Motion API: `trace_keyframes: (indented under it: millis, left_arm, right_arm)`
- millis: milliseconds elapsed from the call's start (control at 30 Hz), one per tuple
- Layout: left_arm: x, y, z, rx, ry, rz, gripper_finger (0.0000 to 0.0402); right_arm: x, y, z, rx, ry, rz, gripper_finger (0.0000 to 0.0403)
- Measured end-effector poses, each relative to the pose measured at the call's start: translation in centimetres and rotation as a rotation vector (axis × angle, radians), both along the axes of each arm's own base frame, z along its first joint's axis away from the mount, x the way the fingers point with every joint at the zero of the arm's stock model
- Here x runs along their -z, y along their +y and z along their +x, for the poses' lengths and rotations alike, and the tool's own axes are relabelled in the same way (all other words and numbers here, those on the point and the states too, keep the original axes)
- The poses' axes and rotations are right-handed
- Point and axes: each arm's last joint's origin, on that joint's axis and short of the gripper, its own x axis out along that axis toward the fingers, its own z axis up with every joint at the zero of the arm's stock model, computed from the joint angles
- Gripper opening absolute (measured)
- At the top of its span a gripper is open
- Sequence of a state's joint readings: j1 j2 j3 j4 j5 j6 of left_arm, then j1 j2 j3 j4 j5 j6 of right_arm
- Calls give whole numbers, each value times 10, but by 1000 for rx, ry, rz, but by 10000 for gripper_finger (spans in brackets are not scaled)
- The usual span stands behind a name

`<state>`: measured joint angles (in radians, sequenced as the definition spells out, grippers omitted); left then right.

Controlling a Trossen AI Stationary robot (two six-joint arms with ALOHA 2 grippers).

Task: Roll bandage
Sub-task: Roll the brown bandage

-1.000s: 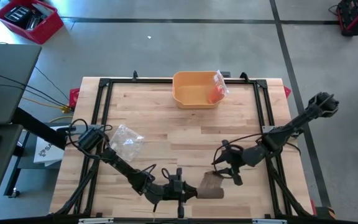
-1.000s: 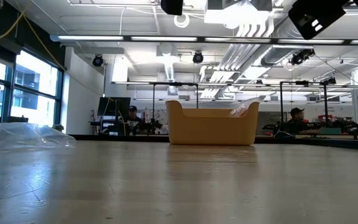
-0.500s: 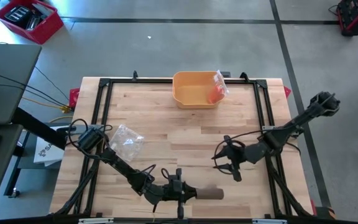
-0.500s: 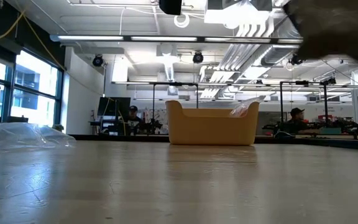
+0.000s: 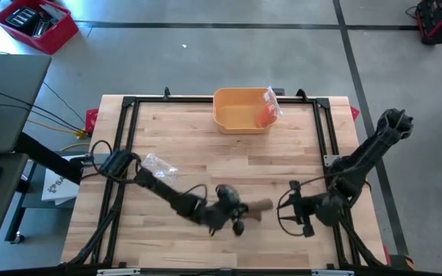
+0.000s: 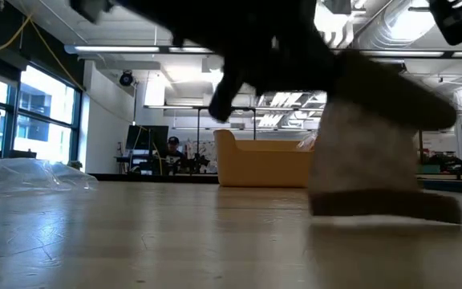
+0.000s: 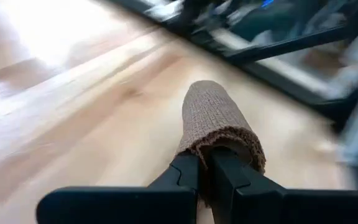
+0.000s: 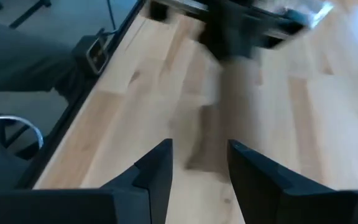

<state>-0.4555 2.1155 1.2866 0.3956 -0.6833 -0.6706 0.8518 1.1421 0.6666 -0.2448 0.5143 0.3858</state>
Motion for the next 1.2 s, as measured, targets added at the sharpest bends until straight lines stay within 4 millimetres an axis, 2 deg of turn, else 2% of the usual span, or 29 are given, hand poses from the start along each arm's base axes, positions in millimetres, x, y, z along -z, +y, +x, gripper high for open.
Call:
trace_keyframes:
  millis: [167, 267, 467, 633, 767, 933, 1033, 1200]
  left_arm:
    - [19, 42, 13, -68, 116, 1, 4]
    - [27, 55, 18, -65, 145, -16, 4]
    - [32, 65, 18, -80, 193, -7, 4]
    - [33, 64, 17, -87, 207, -10, 4]
    - [35, 61, 15, -97, 225, 2, 4]
    - [38, 62, 11, -118, 268, 10, 3]
    - [39, 61, 9, -140, 287, 28, 3]
    - [41, 58, 6, -135, 313, 67, 3]
  right_arm:
    - [27, 15, 12, -10, 63, -48, 142]
    - [51, 17, 28, 29, 115, -107, 142]
    - [92, 2, 59, 86, 220, -180, 142]
    - [113, -11, 75, 113, 267, -216, 141]
    - [120, -17, 82, 130, 286, -214, 115]
    - [117, -7, 75, 72, 281, -219, 16]
    - [108, 4, 63, 44, 273, -181, 12]
    - [69, 29, 38, -68, 142, -59, 3]
